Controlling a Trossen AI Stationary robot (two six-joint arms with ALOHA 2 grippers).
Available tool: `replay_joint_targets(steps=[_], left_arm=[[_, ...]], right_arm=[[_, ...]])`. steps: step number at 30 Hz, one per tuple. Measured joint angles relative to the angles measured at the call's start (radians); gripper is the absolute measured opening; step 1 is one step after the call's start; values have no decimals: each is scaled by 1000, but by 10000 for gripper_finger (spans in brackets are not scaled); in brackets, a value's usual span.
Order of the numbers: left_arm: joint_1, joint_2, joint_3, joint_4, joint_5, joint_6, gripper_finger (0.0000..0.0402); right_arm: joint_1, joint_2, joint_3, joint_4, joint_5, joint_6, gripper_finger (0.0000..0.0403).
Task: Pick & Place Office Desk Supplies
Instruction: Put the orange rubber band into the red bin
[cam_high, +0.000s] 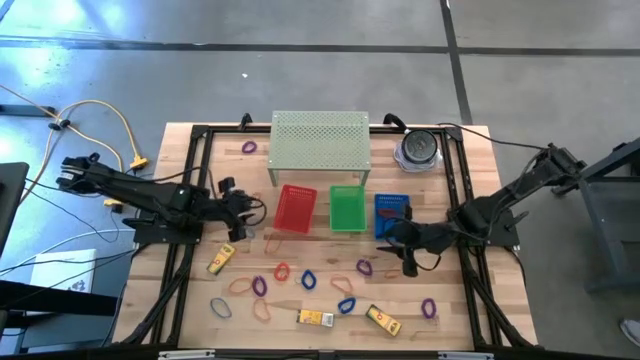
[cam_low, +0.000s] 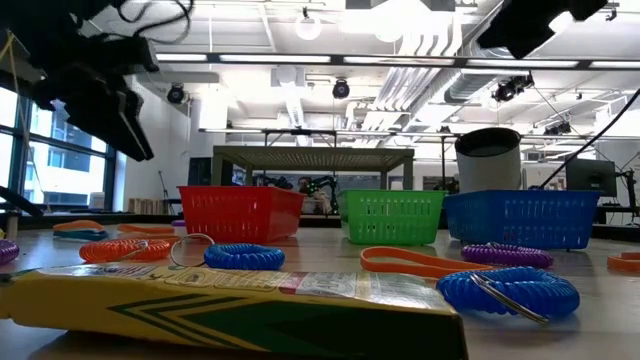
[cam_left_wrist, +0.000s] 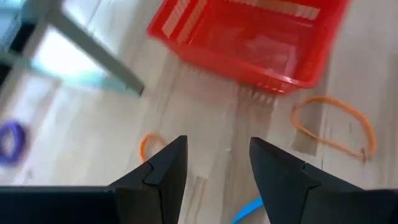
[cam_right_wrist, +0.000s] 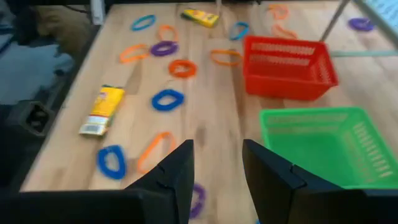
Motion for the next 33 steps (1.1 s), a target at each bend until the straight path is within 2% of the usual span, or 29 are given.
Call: replay_joint_targets(steps=[4,10,16,23,33], left_arm=[[60,59,0,-17,10,-6,165],[170,172,0,-16,78,0,165],[238,254,0,-15,114,102,165],[296,297,0,39,292,211,165],[390,304,0,34,280,210,165]], right_arm=[[0,0,-18,64,8,-23,124],[0,0,-31,102,-17,-52,124],[0,0,-31,101,-22,-54,124],[1,0,-31,101,-48,-53,124],[0,0,-31,100,-82,-54,124]])
